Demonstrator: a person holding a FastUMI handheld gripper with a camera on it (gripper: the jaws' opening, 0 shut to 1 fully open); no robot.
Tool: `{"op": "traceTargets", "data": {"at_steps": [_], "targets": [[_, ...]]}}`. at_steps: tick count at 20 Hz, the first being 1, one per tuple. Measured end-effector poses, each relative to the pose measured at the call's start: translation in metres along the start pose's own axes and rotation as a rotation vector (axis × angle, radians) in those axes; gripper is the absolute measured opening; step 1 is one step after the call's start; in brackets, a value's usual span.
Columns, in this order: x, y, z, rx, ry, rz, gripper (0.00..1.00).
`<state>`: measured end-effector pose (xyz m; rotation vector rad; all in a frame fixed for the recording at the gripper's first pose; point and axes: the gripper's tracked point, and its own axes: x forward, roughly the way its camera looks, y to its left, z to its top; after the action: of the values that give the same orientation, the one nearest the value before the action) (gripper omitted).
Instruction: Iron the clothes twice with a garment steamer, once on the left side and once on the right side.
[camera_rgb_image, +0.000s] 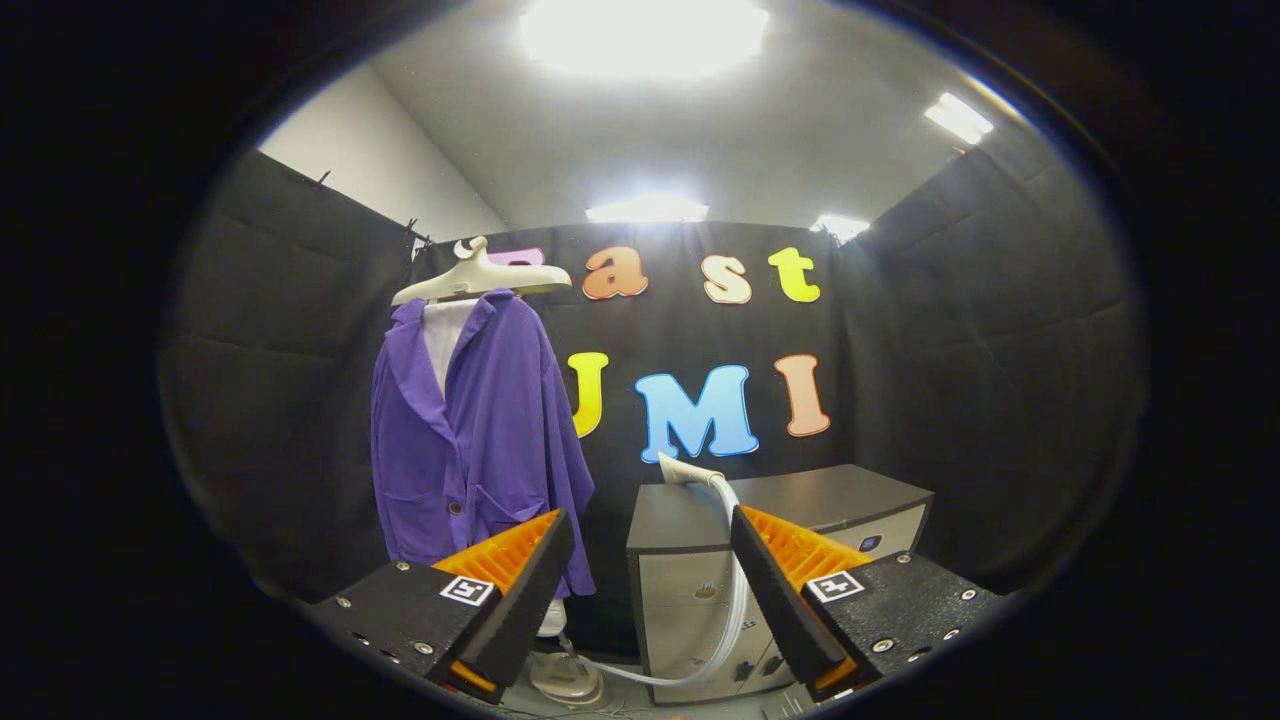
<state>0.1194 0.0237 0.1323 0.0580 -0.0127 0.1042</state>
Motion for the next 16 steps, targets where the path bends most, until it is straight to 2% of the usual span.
{"op": "traceTargets", "data": {"at_steps": [8,16], "targets": [[0.103,-0.049,0.032,0.052,0.02,0.014,0.97],[0.2,-0.092,0.032,0.087,0.116,0.023,0.96]]}}
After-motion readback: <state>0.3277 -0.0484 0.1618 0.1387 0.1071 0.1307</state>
